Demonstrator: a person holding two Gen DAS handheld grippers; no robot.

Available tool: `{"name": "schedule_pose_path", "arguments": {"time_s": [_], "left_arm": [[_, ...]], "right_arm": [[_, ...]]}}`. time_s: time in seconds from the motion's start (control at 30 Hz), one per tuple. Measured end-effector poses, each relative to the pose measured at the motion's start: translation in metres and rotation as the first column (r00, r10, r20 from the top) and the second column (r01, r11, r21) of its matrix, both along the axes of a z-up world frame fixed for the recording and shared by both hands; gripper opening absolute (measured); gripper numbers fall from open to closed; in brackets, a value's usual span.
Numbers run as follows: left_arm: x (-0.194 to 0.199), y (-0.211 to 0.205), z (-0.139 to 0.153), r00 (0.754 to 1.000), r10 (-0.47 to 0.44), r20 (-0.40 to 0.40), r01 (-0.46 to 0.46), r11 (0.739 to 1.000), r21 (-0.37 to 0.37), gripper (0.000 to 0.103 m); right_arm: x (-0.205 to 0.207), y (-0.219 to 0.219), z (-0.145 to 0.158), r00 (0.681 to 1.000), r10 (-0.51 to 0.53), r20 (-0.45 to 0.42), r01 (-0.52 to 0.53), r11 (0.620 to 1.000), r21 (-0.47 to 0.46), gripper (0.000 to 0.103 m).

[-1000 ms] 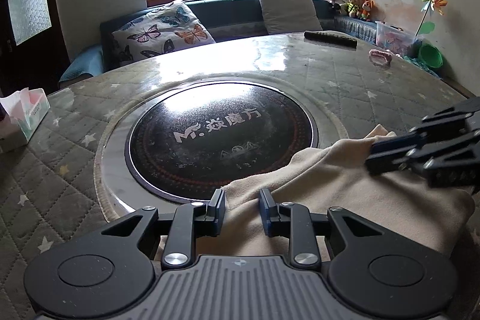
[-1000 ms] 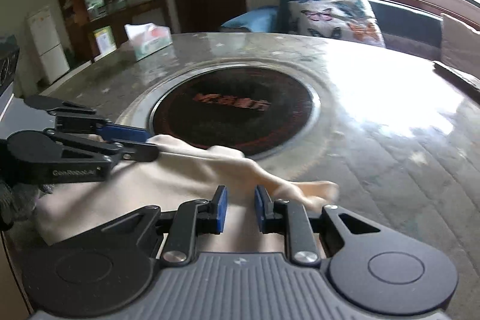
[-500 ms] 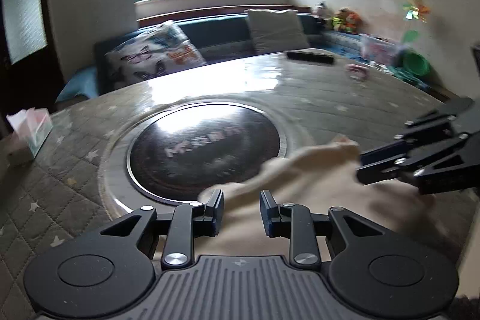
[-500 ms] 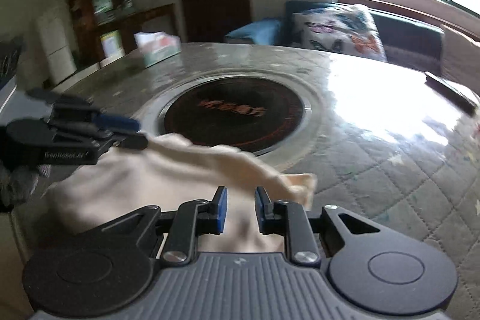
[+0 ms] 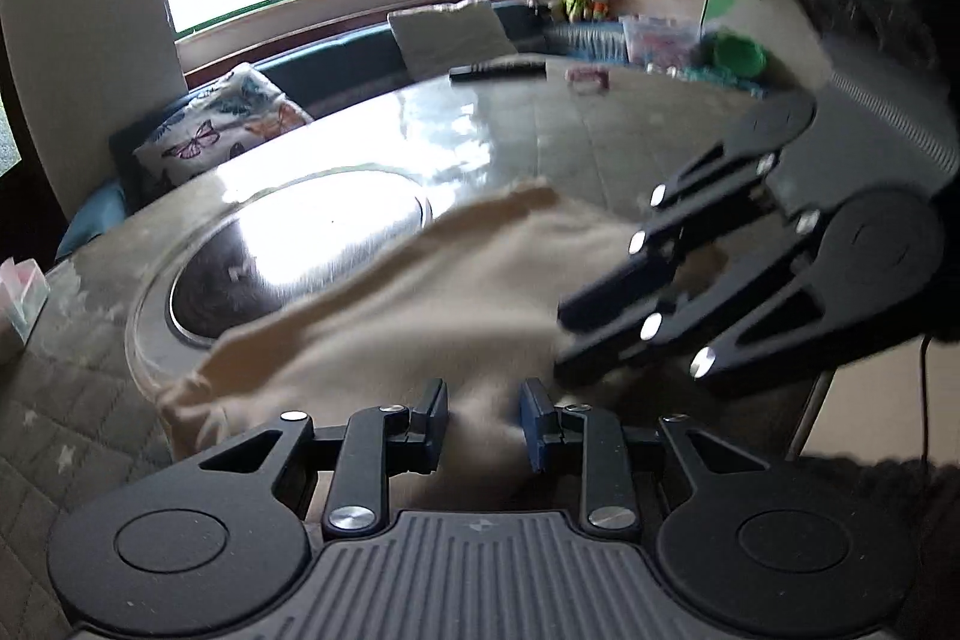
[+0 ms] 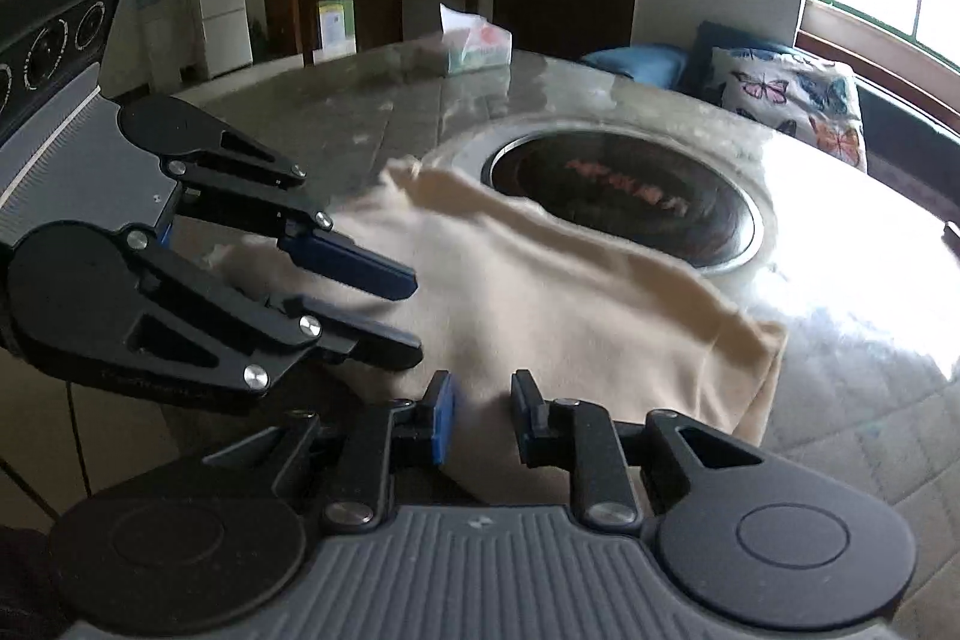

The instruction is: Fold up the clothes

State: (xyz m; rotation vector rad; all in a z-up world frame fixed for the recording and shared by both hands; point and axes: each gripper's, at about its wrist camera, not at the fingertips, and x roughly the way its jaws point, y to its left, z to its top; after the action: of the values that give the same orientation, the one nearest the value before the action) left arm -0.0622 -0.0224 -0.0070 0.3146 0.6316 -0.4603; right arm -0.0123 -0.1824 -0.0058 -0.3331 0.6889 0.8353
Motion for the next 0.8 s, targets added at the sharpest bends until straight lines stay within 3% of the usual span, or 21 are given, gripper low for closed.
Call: {"name": "schedule_pose_path", "arguments": {"time_s": [0.57, 0.67, 0.8], "left_arm": [[0.0, 0.007, -0.002, 1.0, 0.008, -0.021, -0.009, 0.999, -0.051, 0.03], [0.0, 0.012, 0.003, 0.999, 0.023, -0.03, -0.025, 0.997, -0.07, 0.037], [0.005, 0.027, 0.013, 0.997, 0.074, -0.011, -0.075, 0.994, -0.085, 0.043]], "right_arm": [[0.008, -0.05, 0.009, 0.988, -0.134, -0.079, 0.141, 0.987, 0.082, 0.024], [0.015, -0.055, 0.001, 0.981, -0.152, -0.121, 0.162, 0.984, 0.074, 0.024], [0.016, -0.055, 0.01, 0.985, -0.146, -0.089, 0.154, 0.984, 0.086, 0.028]]}}
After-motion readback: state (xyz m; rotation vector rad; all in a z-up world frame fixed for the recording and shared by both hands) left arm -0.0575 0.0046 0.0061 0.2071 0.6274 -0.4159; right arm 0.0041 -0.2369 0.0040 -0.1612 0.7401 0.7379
